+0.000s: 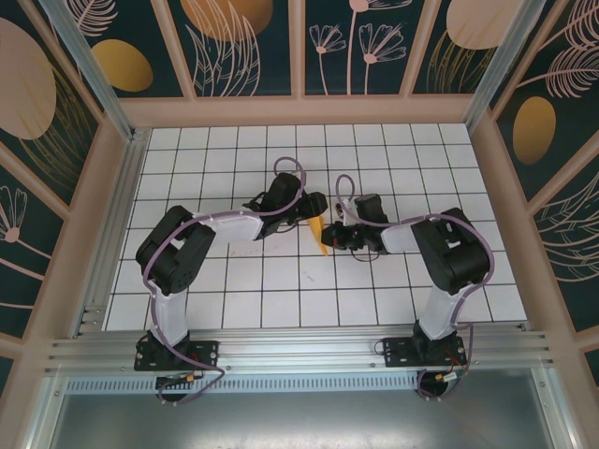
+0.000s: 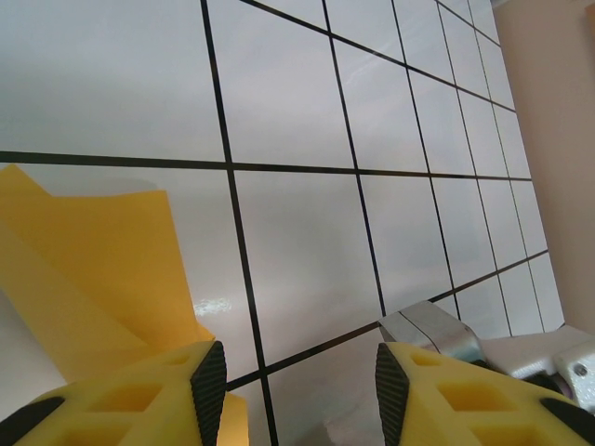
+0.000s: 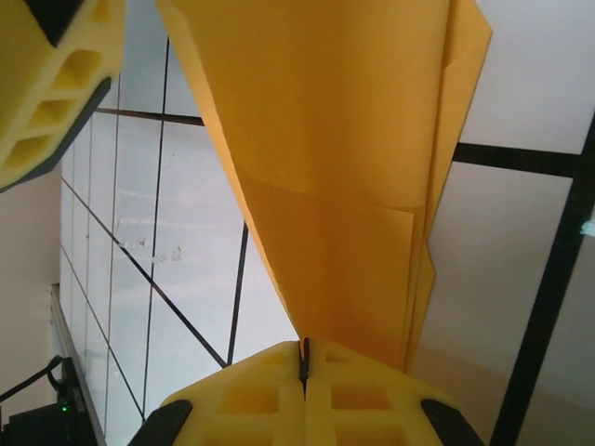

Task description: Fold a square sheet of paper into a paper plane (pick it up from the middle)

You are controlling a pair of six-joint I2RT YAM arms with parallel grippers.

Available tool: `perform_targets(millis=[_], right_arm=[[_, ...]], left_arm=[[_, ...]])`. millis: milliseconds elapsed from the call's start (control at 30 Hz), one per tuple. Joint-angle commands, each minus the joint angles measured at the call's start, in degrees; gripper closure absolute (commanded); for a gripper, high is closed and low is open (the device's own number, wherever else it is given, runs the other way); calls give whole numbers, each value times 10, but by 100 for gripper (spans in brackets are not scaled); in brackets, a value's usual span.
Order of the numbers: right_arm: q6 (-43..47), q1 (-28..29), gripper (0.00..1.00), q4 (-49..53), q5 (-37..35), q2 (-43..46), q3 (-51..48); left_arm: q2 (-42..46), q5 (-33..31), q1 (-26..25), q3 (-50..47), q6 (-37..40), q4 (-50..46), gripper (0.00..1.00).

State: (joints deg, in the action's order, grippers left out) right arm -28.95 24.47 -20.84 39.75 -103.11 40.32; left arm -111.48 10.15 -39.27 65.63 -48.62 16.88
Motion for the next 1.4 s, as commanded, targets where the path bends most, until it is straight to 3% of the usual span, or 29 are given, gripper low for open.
perform_targets(millis=[0, 900, 1367], right_arm=[[-23, -11, 100, -38, 33, -17, -11], [-73, -34, 100, -35, 88, -17, 1], [-68, -34, 100, -17, 69, -5, 4]], left_arm=[[-6, 13, 4, -10, 12, 17, 50], [-38, 47, 4, -14, 9, 61, 52], [-68, 27, 4, -3, 11, 61, 52]])
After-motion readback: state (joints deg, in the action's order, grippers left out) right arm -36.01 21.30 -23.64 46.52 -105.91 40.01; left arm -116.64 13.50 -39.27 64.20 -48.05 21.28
